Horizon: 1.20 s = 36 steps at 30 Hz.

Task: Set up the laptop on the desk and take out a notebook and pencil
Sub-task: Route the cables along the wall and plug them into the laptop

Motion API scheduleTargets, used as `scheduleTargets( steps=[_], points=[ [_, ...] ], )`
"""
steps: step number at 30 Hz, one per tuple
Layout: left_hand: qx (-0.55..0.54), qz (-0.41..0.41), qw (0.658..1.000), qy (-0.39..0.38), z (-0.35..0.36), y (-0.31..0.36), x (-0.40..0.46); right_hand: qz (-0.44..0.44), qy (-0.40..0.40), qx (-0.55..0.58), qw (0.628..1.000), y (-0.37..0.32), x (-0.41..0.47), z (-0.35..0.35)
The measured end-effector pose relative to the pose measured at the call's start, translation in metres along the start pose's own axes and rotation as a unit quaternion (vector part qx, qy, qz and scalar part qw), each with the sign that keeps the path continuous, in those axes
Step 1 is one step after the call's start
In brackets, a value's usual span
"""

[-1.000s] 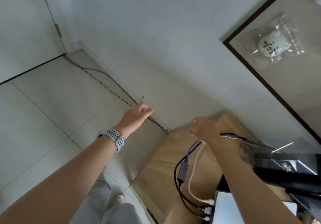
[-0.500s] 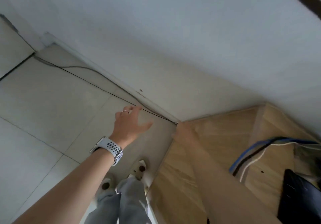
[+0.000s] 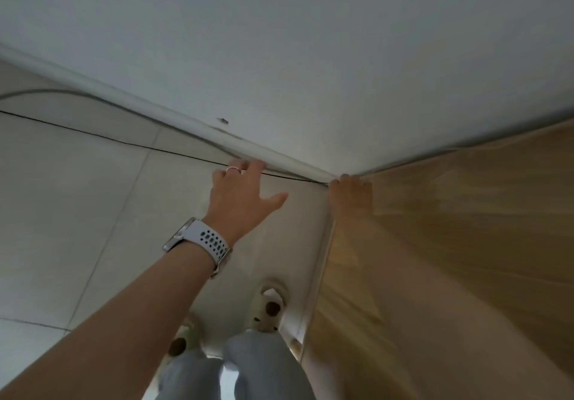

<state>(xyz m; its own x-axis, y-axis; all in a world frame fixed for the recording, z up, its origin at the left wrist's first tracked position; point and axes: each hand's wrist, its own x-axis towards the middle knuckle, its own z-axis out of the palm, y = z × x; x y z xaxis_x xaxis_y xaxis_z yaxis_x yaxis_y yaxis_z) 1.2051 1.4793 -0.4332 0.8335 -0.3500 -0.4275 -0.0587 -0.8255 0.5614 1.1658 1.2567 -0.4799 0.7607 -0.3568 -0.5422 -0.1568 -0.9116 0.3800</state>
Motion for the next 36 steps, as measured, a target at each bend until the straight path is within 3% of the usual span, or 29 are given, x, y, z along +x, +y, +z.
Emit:
scheduleTargets(
  steps=[8,16,30,33,36],
  points=[
    [0.0,0.056,0.998,-0.027,0.098,-0.018,0.054,-0.011,0.068,-0.115,0.991,0.013,0.081,0.08],
    [0.002,0.055,0.997,-0.056,0.135,-0.039,0.067,-0.015,0.034,-0.158,0.987,0.03,0.107,0.099],
    [-0.001,0.045,0.998,-0.043,0.055,-0.017,0.029,-0.037,-0.003,-0.151,0.988,0.033,0.056,0.038],
    [-0.006,0.05,0.998,-0.04,0.029,-0.003,0.017,-0.053,-0.012,-0.101,0.993,0.036,0.036,0.001],
    [-0.015,0.064,0.998,-0.016,-0.012,0.021,0.002,-0.084,0.062,-0.098,0.99,0.03,0.002,-0.045]
  ],
)
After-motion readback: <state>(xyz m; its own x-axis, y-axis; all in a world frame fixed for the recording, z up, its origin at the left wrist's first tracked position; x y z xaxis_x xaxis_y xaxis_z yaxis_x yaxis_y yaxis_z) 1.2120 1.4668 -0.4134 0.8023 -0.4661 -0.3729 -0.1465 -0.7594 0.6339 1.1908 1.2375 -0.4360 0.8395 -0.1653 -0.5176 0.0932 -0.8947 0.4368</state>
